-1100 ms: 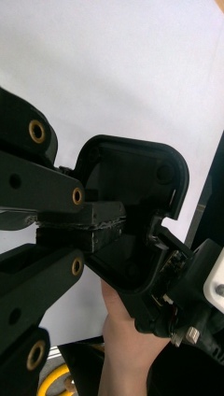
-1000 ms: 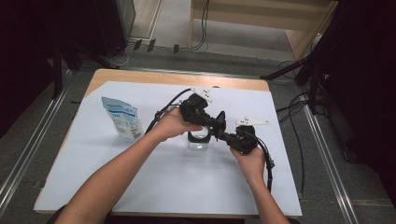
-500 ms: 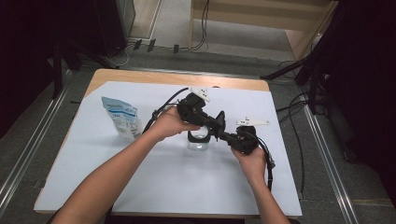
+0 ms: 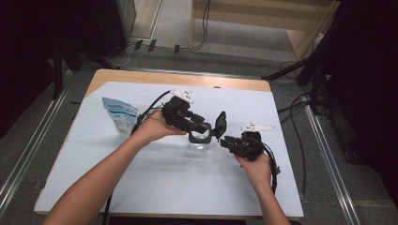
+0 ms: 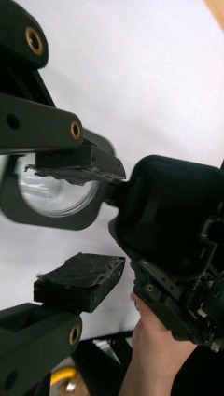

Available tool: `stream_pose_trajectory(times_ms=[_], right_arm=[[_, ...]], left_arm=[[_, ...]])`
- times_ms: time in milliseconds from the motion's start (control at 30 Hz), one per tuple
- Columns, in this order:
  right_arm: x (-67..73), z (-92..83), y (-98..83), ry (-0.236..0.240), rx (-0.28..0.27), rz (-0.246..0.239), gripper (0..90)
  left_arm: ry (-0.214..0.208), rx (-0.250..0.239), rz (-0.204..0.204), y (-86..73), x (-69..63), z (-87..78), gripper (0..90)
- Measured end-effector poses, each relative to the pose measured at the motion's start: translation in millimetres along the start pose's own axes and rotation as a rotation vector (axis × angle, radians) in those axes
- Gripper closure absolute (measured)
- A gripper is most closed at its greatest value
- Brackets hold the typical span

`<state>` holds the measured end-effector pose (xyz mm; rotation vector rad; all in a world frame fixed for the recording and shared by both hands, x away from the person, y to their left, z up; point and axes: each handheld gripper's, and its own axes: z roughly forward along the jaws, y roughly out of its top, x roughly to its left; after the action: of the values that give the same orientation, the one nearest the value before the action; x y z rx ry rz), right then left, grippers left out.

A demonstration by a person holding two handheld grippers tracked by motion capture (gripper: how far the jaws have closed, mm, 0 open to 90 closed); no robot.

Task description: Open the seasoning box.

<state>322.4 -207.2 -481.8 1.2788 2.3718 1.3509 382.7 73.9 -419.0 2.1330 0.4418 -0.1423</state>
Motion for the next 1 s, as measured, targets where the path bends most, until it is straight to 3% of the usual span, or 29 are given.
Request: stream_pose_trajectory(times_ms=[67,233,367,567,667,767,900,1000], right_arm=[[2.9,-1.6,-2.3,0.005,-0.002,-0.008,64.3],[13.7,-4.6,-8.6,0.014,0.010,-0.019,59.8],[23.5,-9.0,-14.1,0.027,0.007,-0.025,58.1],[43.3,-9.7,-17.7,0.082,0.021,-0.063,56.9],[49.9,-7.1,-15.8,0.111,0.012,-0.086,57.4],[55.9,-4.8,-14.8,0.127,0.007,-0.103,57.5],[62.3,0.2,-14.1,0.146,0.006,-0.122,57.8],[68.0,4.4,-13.7,0.158,0.023,-0.146,58.4]], left_arm=[[-0.019,0.002,-0.012,-3.7,0.5,-3.2,48.5],[0.007,0.005,0.002,-14.2,-5.2,-10.6,39.6],[0.015,-0.012,0.008,-24.0,-11.0,-18.4,37.6],[0.021,-0.013,0.014,-40.2,-15.9,-23.7,32.6],[0.009,-0.020,-0.002,-49.4,-15.6,-24.8,33.7],[0.020,0.004,-0.017,-54.9,-15.0,-26.5,33.9],[0.030,-0.003,-0.041,-63.5,-16.2,-30.3,29.5],[0.044,-0.003,-0.048,-68.4,-18.3,-36.1,30.9]])
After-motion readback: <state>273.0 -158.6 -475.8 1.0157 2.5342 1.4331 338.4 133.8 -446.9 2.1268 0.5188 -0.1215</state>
